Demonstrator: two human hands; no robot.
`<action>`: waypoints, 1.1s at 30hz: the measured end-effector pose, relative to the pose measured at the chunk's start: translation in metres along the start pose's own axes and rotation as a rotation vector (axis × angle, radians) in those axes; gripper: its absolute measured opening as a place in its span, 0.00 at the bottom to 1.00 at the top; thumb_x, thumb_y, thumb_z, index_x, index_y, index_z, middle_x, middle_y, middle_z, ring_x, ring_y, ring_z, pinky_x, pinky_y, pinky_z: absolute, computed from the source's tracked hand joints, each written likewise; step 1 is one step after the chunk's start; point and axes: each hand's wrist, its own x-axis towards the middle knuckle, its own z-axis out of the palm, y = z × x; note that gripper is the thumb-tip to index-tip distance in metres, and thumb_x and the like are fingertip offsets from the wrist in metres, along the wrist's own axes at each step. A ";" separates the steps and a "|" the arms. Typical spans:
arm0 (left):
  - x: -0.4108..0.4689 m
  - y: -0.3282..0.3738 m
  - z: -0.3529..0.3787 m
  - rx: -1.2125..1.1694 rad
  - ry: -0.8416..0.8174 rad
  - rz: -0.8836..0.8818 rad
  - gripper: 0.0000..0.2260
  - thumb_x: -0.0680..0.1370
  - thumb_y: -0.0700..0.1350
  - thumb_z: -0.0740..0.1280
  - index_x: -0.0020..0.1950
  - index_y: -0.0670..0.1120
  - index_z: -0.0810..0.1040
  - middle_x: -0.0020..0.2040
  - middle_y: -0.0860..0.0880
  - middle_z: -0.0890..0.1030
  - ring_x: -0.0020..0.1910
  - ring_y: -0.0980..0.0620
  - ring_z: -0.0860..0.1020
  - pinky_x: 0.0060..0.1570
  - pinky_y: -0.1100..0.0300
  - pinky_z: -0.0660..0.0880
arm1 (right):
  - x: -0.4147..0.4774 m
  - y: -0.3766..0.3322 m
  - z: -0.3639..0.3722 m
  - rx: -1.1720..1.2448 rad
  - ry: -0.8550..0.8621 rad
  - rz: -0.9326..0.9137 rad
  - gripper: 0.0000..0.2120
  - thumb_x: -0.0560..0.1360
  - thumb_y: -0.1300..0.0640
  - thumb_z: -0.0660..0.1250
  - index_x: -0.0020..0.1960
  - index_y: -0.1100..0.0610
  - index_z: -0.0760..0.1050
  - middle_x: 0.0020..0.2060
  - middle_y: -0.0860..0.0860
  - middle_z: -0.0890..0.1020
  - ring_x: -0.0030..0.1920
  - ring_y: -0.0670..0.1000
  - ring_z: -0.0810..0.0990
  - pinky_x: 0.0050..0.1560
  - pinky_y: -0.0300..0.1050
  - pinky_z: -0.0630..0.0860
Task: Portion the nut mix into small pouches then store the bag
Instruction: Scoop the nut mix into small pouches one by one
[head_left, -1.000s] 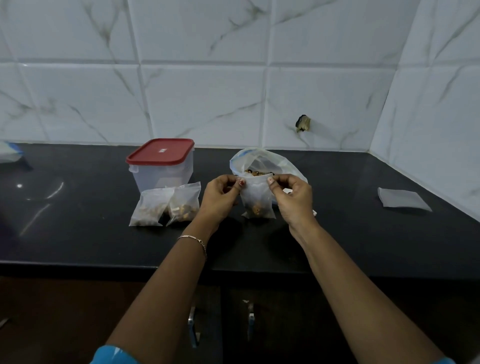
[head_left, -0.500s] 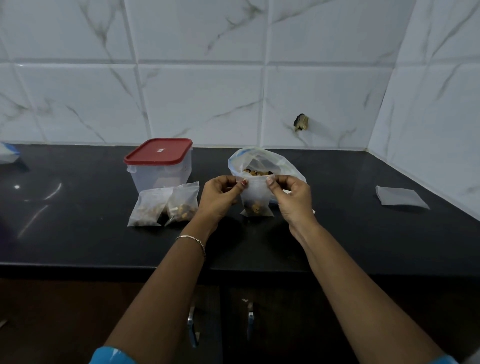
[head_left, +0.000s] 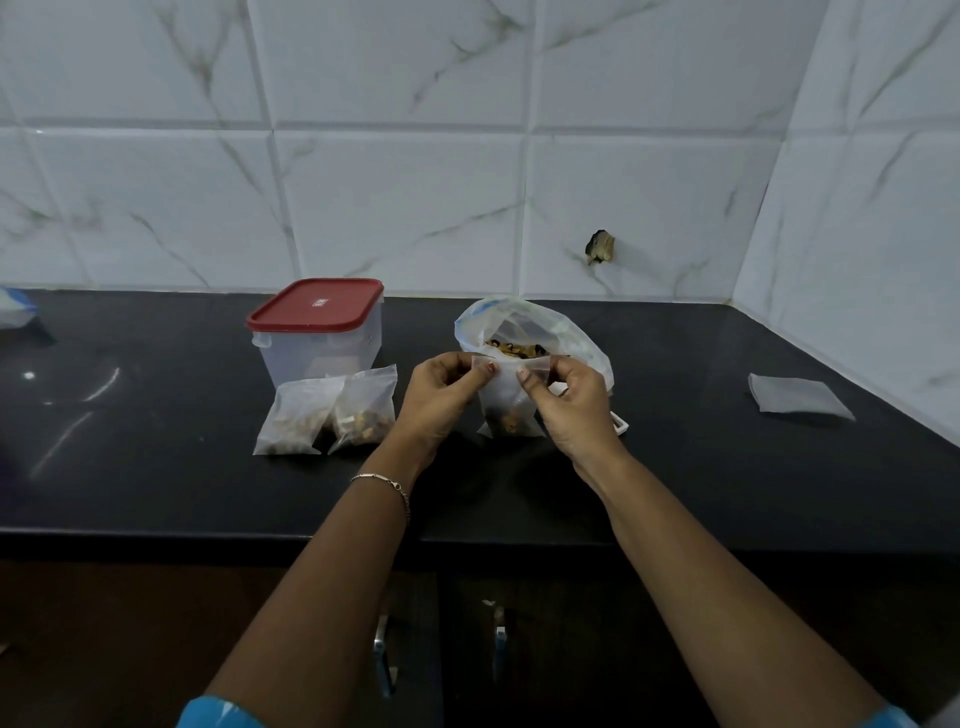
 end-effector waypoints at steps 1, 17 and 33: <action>0.000 0.000 0.000 0.001 -0.012 -0.002 0.02 0.77 0.39 0.69 0.47 0.43 0.82 0.42 0.49 0.83 0.39 0.63 0.81 0.40 0.70 0.75 | 0.000 0.000 0.000 -0.015 -0.006 -0.023 0.05 0.75 0.59 0.71 0.44 0.50 0.80 0.41 0.43 0.83 0.46 0.39 0.81 0.48 0.32 0.75; 0.001 -0.002 0.002 0.068 -0.077 0.051 0.05 0.76 0.37 0.70 0.51 0.40 0.81 0.45 0.48 0.83 0.43 0.61 0.82 0.43 0.69 0.76 | 0.002 0.001 0.003 -0.109 0.000 -0.068 0.06 0.73 0.60 0.74 0.42 0.50 0.80 0.39 0.41 0.82 0.43 0.35 0.80 0.46 0.32 0.76; -0.017 0.019 -0.018 -0.115 0.061 -0.033 0.05 0.80 0.40 0.65 0.48 0.43 0.80 0.40 0.49 0.83 0.38 0.58 0.82 0.38 0.64 0.77 | -0.009 -0.025 0.019 0.176 0.061 0.046 0.02 0.74 0.61 0.72 0.42 0.57 0.81 0.43 0.54 0.84 0.47 0.49 0.81 0.45 0.38 0.78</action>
